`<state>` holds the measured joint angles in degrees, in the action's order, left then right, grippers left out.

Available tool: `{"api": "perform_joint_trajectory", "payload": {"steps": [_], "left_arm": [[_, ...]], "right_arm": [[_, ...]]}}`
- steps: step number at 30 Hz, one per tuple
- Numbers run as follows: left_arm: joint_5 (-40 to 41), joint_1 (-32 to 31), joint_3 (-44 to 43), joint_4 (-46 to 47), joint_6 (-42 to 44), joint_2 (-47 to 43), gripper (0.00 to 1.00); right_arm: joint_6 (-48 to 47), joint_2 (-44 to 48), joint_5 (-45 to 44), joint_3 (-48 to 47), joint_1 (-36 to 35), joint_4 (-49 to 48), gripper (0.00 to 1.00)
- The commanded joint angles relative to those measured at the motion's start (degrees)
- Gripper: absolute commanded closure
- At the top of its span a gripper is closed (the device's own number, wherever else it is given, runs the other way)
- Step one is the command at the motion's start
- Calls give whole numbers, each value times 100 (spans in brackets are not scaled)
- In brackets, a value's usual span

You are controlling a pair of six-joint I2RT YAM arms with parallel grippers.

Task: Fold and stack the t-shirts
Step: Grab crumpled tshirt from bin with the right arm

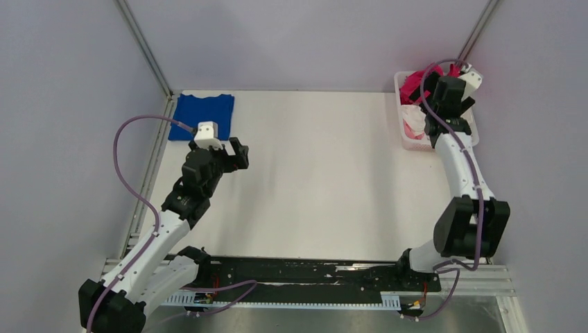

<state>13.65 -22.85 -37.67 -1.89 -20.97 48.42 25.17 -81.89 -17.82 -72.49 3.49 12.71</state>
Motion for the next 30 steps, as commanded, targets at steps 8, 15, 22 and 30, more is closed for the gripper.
{"api": "perform_joint_trajectory", "payload": {"steps": [8,15,22,30], "left_arm": [[170,0,-41,447,-45,103,0],[471,0,-103,402,-137,223,0],[763,0,-170,137,-193,79,0],[909,0,-129,-11,-276,-139,0]], "right_arm": [[-869,-3245,877,-3651,1109,1101,2],[-1059,-5267,1137,-6002,1128,1099,8],[-1117,-6050,1356,-6758,1127,590,40],[-1076,-5735,1358,-6545,1115,280,100]]}}
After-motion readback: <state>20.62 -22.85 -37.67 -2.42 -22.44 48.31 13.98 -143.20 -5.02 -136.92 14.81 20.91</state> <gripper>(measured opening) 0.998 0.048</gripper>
